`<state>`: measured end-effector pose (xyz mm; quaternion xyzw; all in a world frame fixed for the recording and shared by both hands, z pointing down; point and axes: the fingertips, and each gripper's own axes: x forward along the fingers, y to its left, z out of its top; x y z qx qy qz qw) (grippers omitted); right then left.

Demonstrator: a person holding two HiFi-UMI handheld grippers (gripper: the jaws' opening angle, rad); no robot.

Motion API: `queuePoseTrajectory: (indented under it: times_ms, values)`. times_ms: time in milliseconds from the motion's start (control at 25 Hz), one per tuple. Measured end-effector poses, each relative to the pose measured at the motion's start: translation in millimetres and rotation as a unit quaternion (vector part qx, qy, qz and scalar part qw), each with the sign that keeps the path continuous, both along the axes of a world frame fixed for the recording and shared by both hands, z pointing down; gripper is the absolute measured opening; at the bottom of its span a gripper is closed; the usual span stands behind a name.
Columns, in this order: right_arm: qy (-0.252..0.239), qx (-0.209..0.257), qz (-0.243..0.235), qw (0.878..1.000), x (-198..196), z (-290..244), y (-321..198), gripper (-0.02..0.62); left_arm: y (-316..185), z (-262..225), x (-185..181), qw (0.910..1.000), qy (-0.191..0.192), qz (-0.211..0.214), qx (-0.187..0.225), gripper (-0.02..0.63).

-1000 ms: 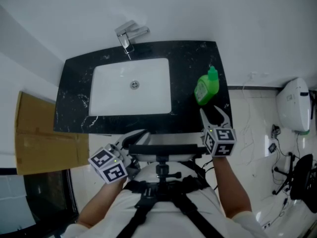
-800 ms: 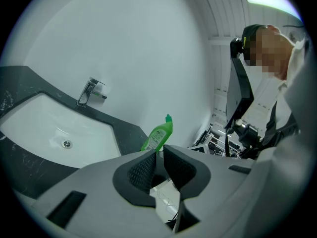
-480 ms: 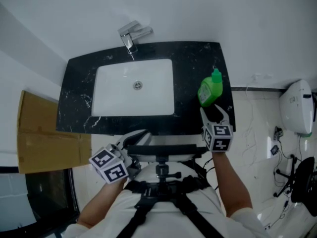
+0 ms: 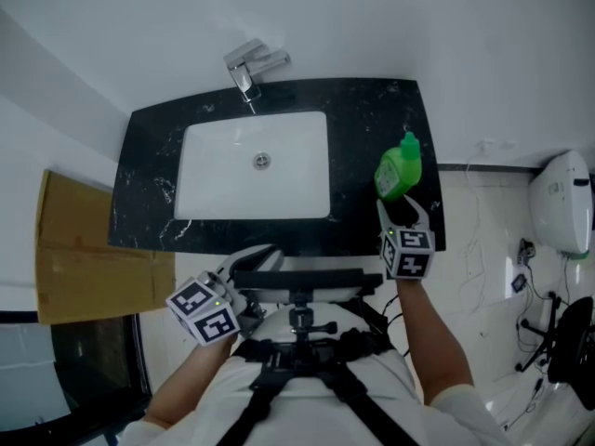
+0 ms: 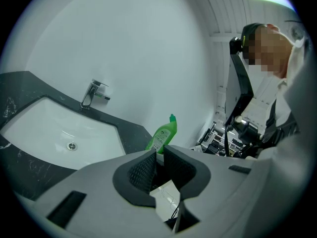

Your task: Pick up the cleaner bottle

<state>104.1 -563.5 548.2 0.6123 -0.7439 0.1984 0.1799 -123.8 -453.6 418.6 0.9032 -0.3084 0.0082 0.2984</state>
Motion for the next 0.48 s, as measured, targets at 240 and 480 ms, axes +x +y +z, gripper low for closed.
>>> queuePoseTrajectory:
  times_ms: [240, 480]
  values:
    - [0.009, 0.004, 0.004, 1.000, -0.4, 3.1, -9.8, 0.212, -2.1, 1.9, -0.8, 1.0000, -0.009, -0.001, -0.003, 0.044]
    - [0.019, 0.014, -0.001, 1.000, -1.3, 0.7, -14.8, 0.212, -3.6, 1.4, -1.6, 0.9999, -0.013, -0.006, -0.002, 0.044]
